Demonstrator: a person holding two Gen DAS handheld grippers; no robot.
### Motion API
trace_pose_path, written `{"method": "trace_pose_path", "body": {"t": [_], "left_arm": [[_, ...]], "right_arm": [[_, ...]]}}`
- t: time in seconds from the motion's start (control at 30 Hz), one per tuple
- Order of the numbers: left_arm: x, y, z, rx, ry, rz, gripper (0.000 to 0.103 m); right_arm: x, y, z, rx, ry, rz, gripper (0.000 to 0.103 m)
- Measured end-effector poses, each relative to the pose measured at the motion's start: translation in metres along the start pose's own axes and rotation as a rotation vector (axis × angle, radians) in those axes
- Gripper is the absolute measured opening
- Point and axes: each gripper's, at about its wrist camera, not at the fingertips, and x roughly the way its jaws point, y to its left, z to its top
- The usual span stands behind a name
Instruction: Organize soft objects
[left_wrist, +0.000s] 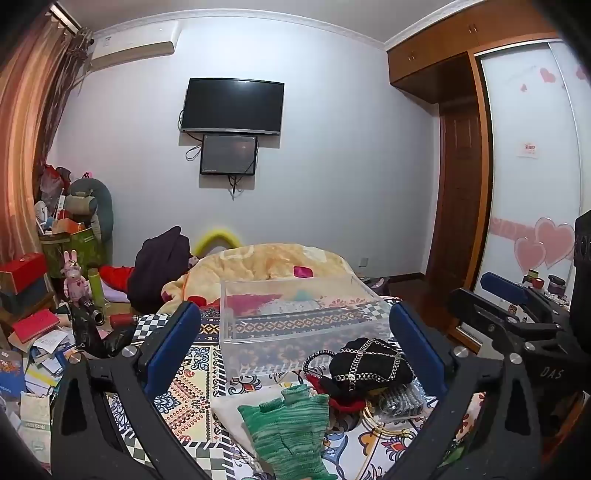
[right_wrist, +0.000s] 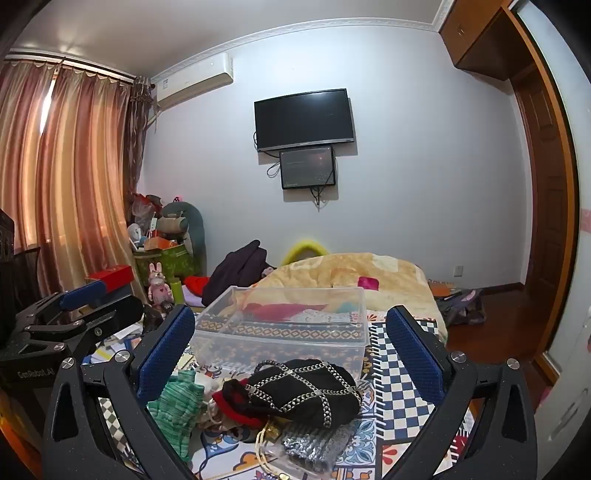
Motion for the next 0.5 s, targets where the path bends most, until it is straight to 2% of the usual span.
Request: {"method": "trace_pose_path", "body": {"t": [0.5], "left_arm": [[0.0075,-0.0023,-0.0036,-0.007,-0.001,-0.001,0.103]], "right_arm": [[-0.0013,0.0032,0.0031,0.001,-0.009,0.0,0.103]]}}
